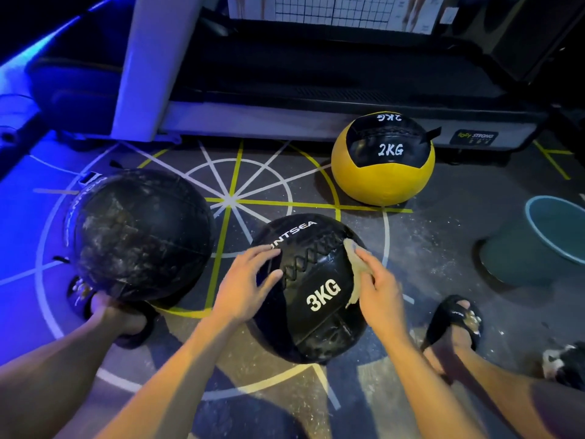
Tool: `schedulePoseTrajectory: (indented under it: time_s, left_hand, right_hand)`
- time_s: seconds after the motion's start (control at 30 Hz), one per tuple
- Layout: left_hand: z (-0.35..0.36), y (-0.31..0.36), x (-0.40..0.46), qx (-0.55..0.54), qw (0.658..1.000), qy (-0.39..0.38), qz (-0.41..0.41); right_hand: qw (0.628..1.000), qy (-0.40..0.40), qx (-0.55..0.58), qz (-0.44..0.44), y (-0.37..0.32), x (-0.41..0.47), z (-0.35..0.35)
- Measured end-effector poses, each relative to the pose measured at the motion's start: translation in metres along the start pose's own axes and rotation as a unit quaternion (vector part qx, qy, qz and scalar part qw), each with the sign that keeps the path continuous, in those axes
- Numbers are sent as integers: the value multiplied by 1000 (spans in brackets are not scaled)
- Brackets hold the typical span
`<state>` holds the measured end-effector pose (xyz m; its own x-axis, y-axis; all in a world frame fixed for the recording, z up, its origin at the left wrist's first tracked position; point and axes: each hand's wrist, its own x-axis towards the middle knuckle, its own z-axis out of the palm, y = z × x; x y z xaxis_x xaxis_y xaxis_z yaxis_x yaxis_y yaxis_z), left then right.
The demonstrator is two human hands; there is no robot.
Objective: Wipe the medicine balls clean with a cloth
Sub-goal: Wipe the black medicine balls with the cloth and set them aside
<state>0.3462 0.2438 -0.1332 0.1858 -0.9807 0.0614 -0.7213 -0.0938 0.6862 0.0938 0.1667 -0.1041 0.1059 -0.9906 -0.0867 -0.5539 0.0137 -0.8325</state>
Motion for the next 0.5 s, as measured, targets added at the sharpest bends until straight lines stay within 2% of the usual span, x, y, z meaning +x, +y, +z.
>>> schedulePoseTrajectory:
  time_s: [0.07,0.17,0.2,0.27,0.3,0.37,0.43,0.5]
  left_hand:
    - [6,-4,-4,-42,999,11,-22]
    - [2,-5,8,-77,996,-31,-10]
    - [1,-5,12,-89,995,-43,-6]
    - [-3,-7,20,-108,992,-69,-14]
    - [-5,-9,23,-117,989,-85,-24]
    - [-7,-11,24,-137,983,-117,-31]
    - [-7,-13,24,-159,978,-129,-30]
    - [-5,-15,25,-164,978,-128,-25]
  right_hand:
    - [999,25,0,-23,-2,-9,16]
    - [984,13,-37,-175,-3,-48,57]
    - [971,-28,-59,-231,5,-63,71]
    - [922,-121,-143,-340,31,-89,96]
    - [902,-162,-164,-366,42,-100,101]
    - [900,-211,-121,-363,56,-107,100]
    - [910,-187,-97,-358,48,-99,90]
    - [952,-142,-50,-268,21,-88,69]
